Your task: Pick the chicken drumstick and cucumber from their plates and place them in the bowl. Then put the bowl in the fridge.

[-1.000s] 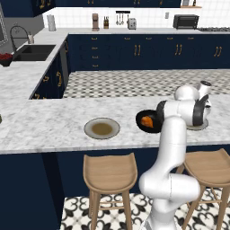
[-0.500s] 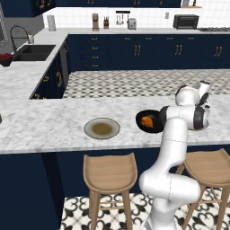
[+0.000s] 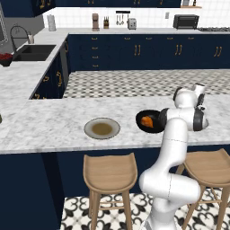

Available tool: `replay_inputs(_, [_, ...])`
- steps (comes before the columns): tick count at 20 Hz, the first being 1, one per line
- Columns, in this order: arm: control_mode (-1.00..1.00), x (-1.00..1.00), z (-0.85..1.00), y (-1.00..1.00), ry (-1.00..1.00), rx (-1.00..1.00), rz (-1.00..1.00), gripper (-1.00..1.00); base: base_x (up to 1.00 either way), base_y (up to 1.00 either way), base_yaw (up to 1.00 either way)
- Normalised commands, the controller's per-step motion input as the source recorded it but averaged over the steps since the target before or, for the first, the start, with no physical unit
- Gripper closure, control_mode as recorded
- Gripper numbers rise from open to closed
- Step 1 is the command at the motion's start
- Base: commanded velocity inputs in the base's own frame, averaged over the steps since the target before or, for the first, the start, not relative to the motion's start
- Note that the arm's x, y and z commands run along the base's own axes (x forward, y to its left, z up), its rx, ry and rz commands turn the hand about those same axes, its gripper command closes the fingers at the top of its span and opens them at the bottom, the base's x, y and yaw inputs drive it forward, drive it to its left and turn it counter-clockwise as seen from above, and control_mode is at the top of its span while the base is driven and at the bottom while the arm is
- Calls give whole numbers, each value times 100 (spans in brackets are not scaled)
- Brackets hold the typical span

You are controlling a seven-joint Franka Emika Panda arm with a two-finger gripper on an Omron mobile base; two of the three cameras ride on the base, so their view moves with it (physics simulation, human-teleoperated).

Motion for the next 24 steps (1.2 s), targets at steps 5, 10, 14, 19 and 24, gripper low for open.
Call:
replay_inputs(5, [-100, -62, -42, 10, -22, 0, 0, 100, 0, 0, 0])
replay_inputs(10, [-100, -75, -12, 7, -32, 0, 0, 100, 0, 0, 0])
replay_inputs(14, [-100, -37, 69, 2, -28, 0, 0, 100, 0, 0, 0])
replay_inputs(19, [-100, -19, 100, 15, -1, 1, 0, 100, 0, 0, 0])
replay_inputs(24, [-100, -30, 95, 63, 6, 3, 1, 100, 0, 0, 0])
